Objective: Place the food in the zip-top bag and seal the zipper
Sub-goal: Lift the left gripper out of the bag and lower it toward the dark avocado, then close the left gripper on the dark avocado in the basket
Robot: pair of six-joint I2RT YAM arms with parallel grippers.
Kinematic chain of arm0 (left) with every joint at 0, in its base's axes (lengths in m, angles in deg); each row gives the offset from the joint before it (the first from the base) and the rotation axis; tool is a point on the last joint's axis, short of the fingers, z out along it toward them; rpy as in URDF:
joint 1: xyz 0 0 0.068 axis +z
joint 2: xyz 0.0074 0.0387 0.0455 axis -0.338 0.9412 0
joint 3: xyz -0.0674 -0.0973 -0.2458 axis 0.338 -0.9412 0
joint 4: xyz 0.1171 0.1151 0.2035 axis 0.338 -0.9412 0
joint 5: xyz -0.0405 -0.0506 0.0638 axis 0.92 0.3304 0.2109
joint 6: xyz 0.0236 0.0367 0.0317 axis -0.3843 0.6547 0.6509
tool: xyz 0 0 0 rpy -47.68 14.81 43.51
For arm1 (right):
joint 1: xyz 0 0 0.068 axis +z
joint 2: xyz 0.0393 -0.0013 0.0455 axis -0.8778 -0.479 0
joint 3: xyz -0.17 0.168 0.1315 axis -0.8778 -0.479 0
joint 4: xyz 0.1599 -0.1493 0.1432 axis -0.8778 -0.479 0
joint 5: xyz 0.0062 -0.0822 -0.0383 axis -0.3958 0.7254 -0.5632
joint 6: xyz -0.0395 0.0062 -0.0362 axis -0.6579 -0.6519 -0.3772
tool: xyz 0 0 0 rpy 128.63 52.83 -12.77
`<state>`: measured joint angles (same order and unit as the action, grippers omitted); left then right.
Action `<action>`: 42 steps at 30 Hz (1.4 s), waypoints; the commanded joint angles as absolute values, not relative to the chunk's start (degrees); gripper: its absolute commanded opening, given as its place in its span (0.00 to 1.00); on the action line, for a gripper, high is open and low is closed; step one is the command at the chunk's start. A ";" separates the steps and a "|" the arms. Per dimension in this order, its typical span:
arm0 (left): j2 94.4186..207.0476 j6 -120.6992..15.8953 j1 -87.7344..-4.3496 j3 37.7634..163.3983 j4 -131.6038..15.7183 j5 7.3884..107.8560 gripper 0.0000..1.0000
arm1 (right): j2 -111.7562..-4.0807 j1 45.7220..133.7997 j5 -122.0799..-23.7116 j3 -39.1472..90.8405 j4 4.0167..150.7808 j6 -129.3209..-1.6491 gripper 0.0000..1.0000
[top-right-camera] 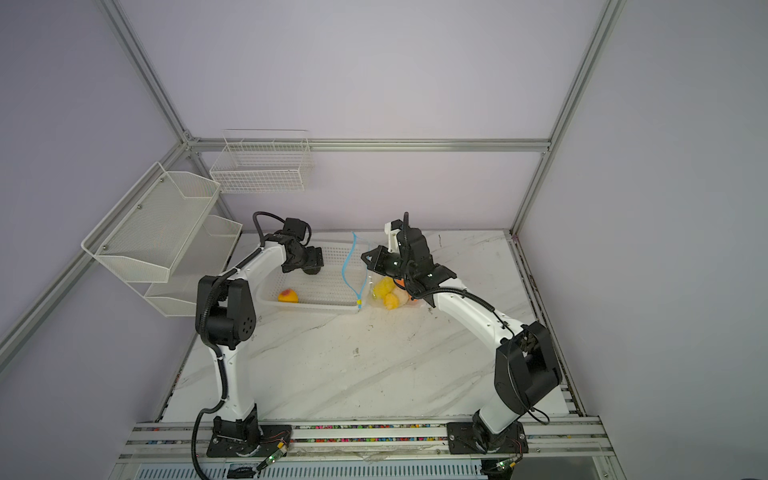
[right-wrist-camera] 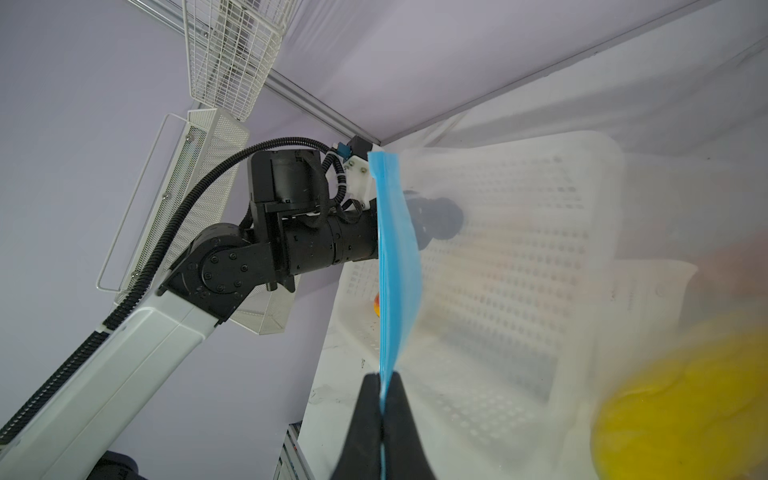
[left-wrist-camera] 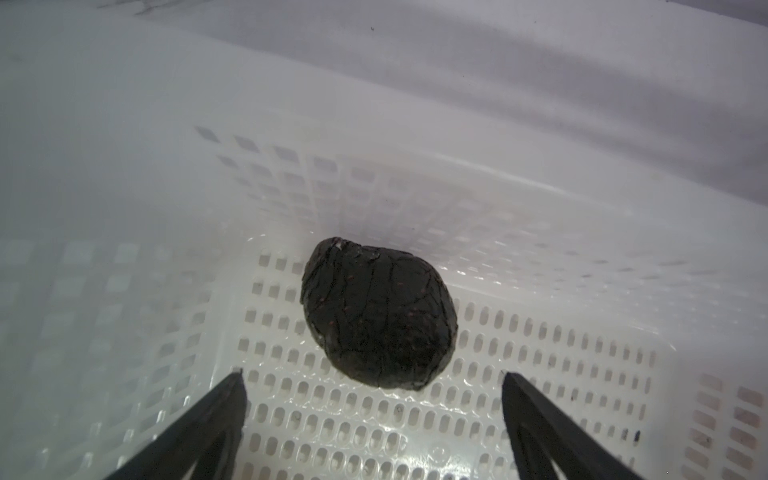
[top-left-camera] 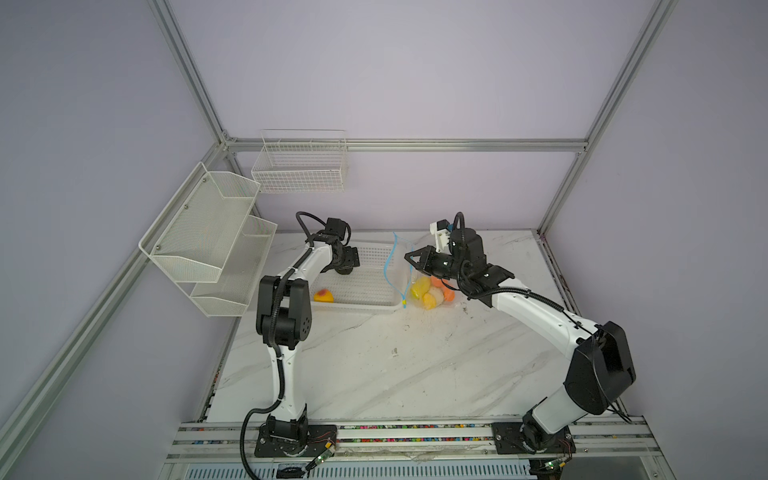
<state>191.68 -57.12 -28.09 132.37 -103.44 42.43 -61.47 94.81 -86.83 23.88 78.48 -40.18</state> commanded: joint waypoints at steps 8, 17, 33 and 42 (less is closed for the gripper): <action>196.84 -56.32 -26.55 142.68 -104.47 42.09 0.94 | -62.14 95.03 -87.54 24.42 79.76 -39.69 0.00; 200.14 -56.98 -26.43 144.92 -105.45 43.15 0.91 | -62.51 95.04 -87.28 25.41 79.10 -39.66 0.00; 199.77 -57.17 -26.34 145.12 -105.47 44.54 0.78 | -62.93 95.04 -87.28 25.58 79.27 -39.75 0.00; 198.90 -57.50 -26.34 143.65 -105.41 44.74 0.73 | -62.22 95.04 -87.28 24.45 79.62 -39.75 0.00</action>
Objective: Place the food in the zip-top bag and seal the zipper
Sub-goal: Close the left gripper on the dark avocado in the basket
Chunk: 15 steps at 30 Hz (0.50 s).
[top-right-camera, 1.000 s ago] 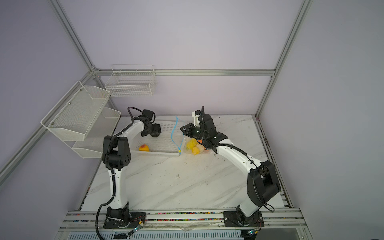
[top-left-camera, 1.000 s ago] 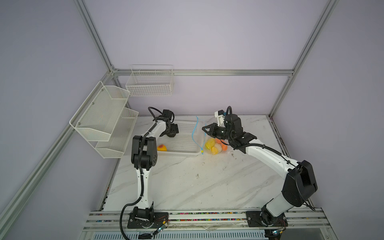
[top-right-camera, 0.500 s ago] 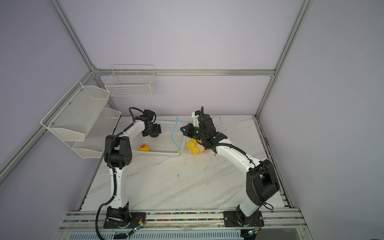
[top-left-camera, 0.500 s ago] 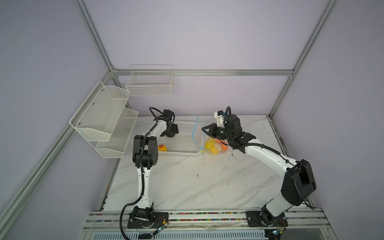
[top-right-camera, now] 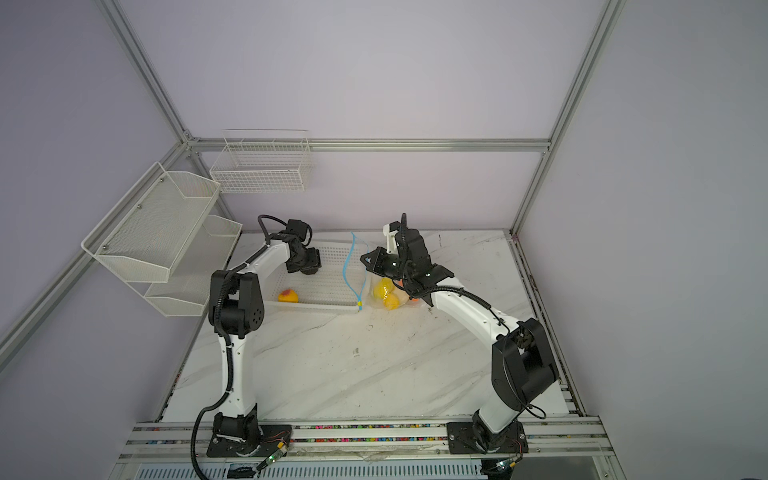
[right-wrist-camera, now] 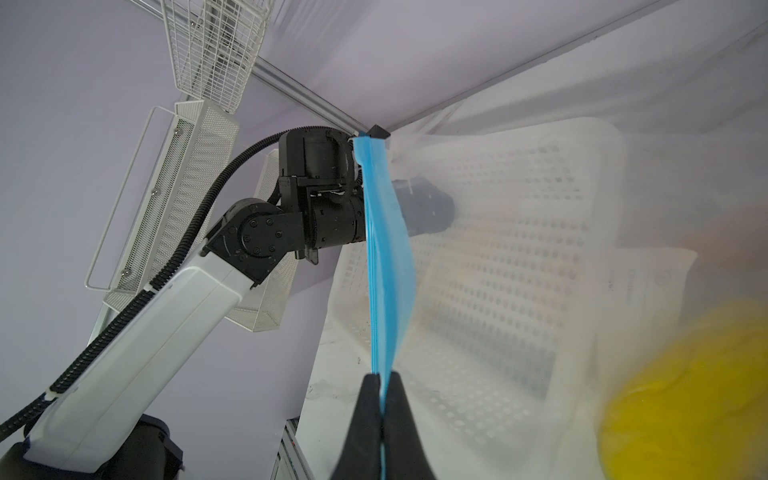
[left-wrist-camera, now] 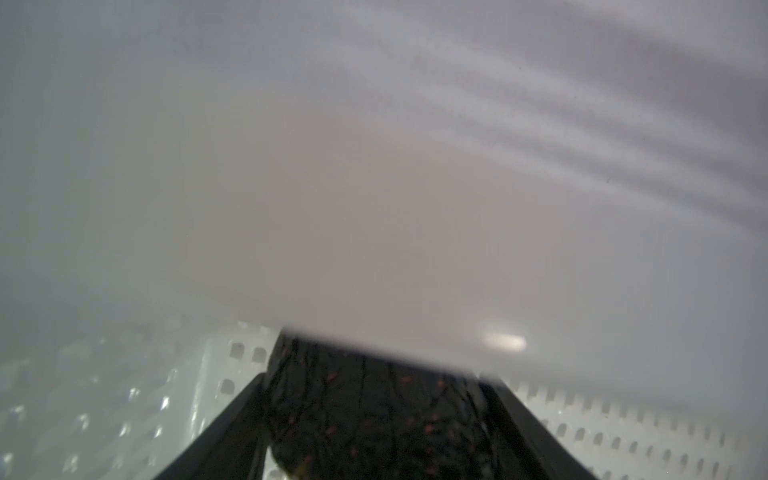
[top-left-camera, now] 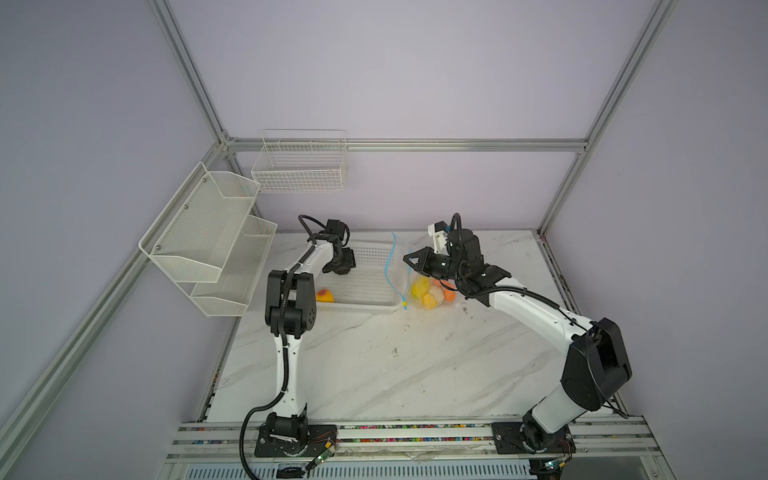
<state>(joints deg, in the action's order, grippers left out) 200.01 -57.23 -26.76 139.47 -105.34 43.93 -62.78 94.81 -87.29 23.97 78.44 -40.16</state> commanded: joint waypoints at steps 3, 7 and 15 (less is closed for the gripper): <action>198.28 -57.77 -26.34 143.06 -105.48 44.74 0.72 | -61.88 95.03 -87.28 24.03 79.87 -39.75 0.00; 197.29 -58.45 -26.34 141.97 -105.43 45.24 0.71 | -61.53 94.99 -87.45 23.83 80.08 -39.69 0.00; 194.23 -59.34 -26.34 138.66 -105.41 46.35 0.70 | -61.27 95.00 -87.44 23.04 80.68 -39.72 0.00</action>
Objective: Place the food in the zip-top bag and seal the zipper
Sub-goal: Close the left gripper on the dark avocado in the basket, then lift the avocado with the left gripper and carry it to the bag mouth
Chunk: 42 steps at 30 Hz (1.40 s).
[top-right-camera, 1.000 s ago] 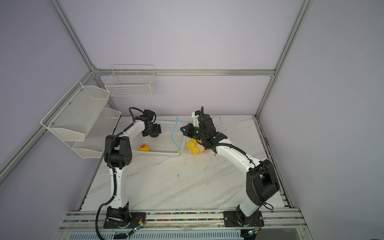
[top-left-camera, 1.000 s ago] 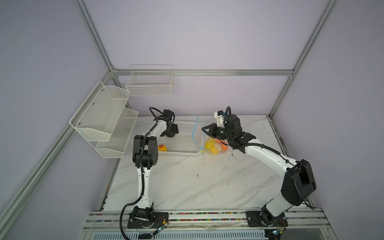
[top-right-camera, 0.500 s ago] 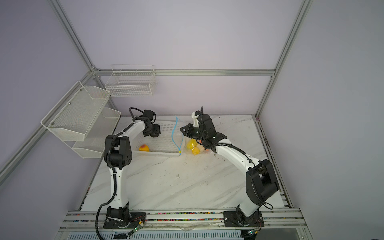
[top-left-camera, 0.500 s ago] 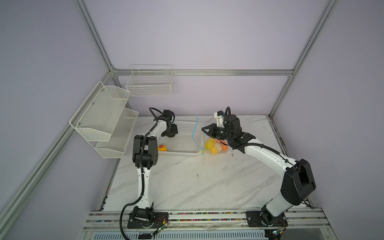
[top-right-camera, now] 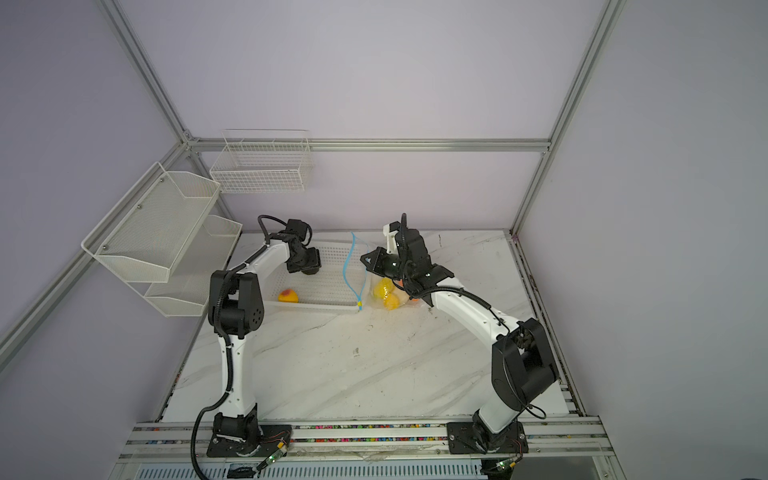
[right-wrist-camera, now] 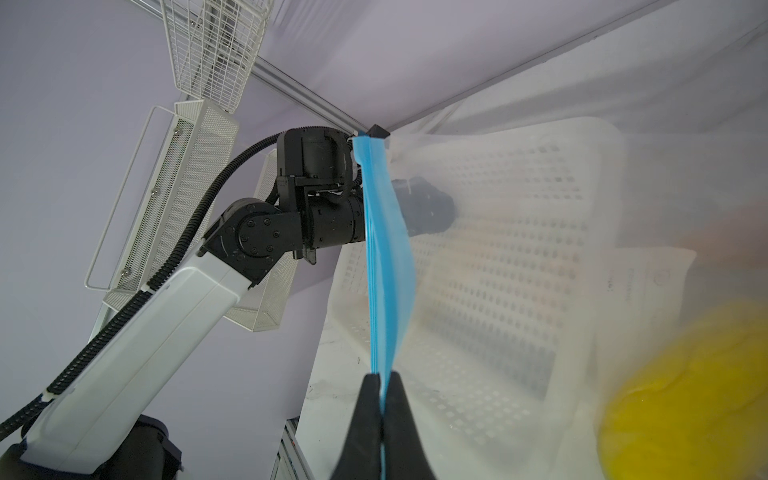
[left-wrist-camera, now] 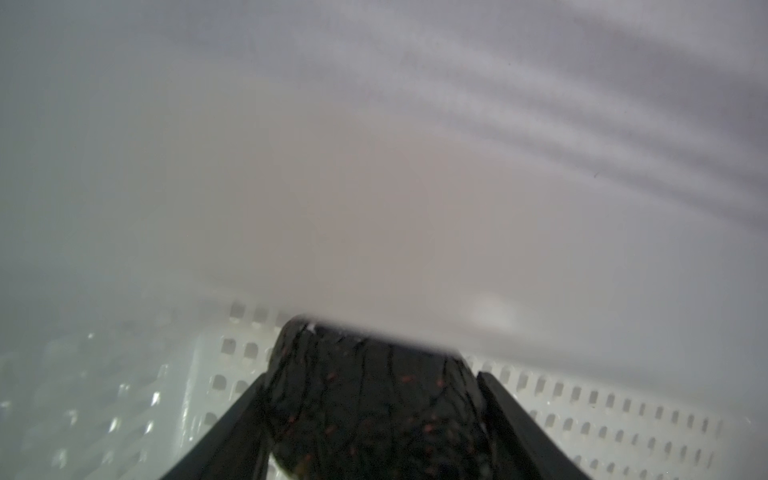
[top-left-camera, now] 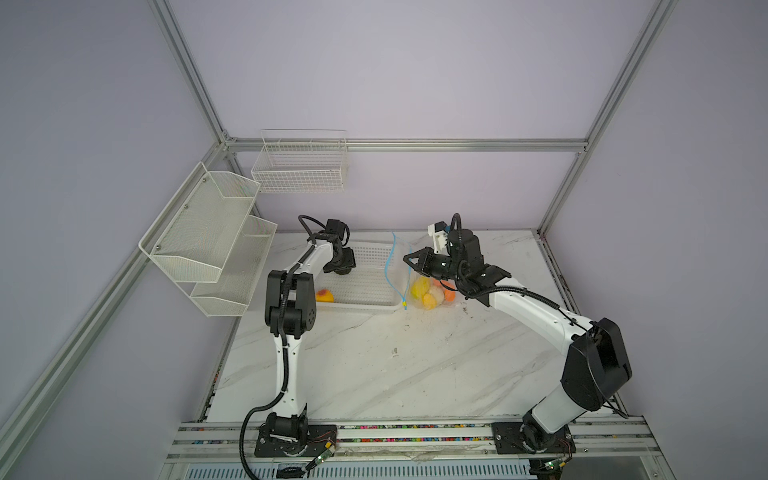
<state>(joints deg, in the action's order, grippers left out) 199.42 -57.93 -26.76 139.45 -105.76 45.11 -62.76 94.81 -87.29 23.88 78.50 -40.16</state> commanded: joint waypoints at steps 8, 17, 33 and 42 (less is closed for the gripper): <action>189.83 -61.17 -26.63 134.65 -105.32 48.34 0.69 | -61.51 95.08 -87.61 22.66 81.11 -39.72 0.00; 183.65 -62.86 -27.72 128.80 -104.94 49.92 0.69 | -62.49 95.01 -87.76 22.78 81.47 -39.82 0.00; 171.78 -63.13 -31.76 121.05 -105.10 52.02 0.69 | -61.97 95.03 -87.66 22.77 81.38 -39.80 0.00; 165.96 -63.21 -33.88 120.62 -106.38 53.98 0.69 | -61.61 95.01 -87.53 22.77 81.22 -39.83 0.00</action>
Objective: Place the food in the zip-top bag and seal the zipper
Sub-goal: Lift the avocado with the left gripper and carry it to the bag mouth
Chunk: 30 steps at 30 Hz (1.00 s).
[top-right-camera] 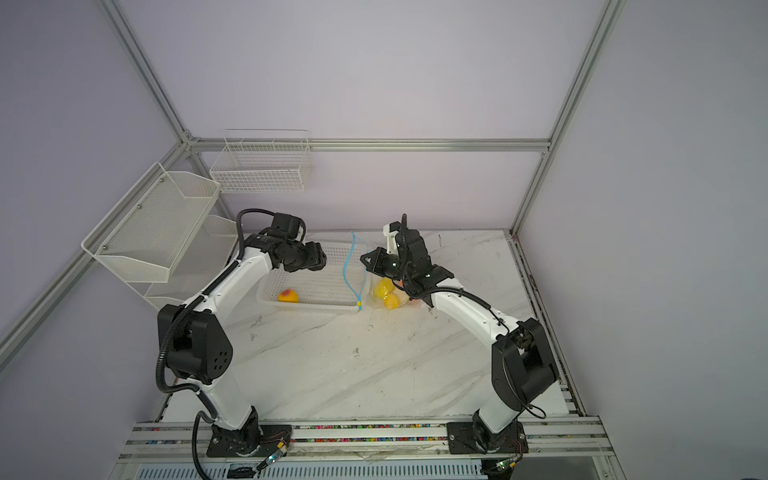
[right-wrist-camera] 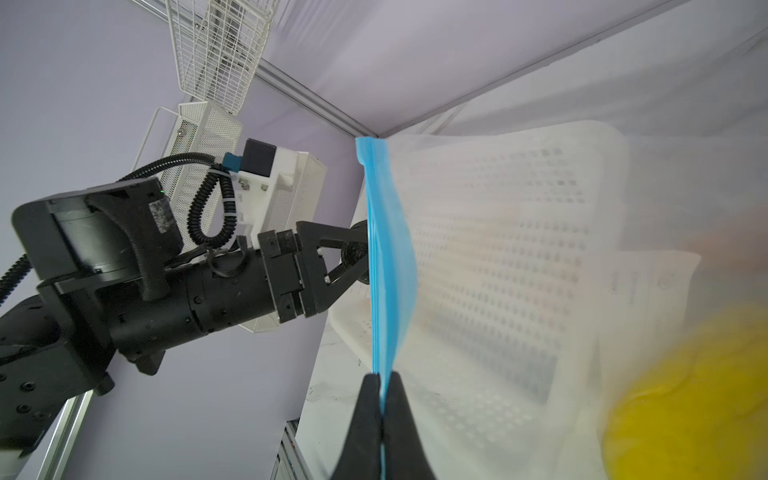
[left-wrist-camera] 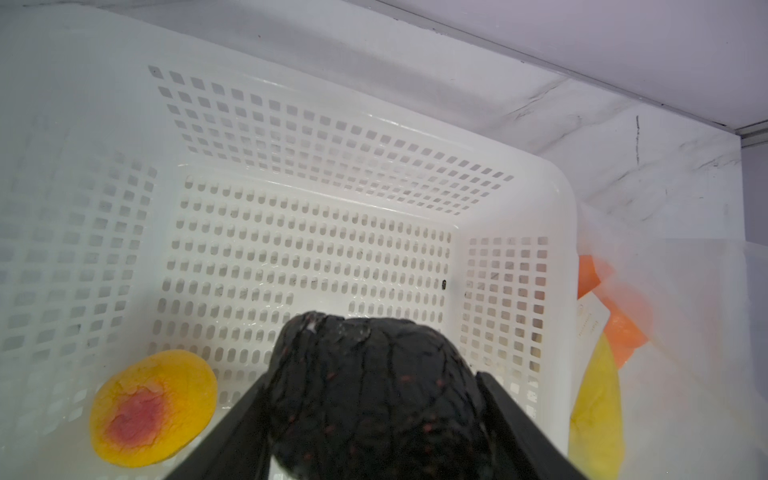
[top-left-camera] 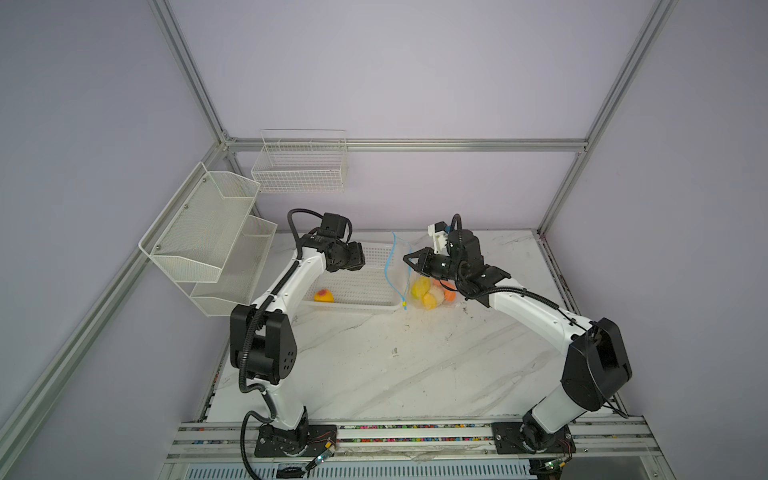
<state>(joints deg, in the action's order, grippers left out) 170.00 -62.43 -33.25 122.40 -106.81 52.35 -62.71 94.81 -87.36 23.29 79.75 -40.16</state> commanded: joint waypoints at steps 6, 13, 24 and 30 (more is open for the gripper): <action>162.61 -63.96 -35.67 121.55 -106.79 55.98 0.69 | -61.55 95.00 -87.67 22.64 81.38 -39.83 0.00; 159.24 -65.83 -37.55 123.02 -107.01 58.92 0.68 | -61.56 94.99 -87.62 22.88 81.04 -39.85 0.00; 154.37 -70.20 -40.20 124.33 -107.11 66.83 0.68 | -61.70 95.02 -87.39 23.48 80.93 -39.86 0.00; 155.14 -73.04 -41.39 122.86 -103.34 71.62 0.67 | -61.97 95.04 -87.49 23.86 80.86 -39.82 0.00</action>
<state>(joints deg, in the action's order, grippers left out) 155.68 -70.47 -40.96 122.47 -107.20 67.21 -62.71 94.81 -87.33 23.29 79.75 -40.16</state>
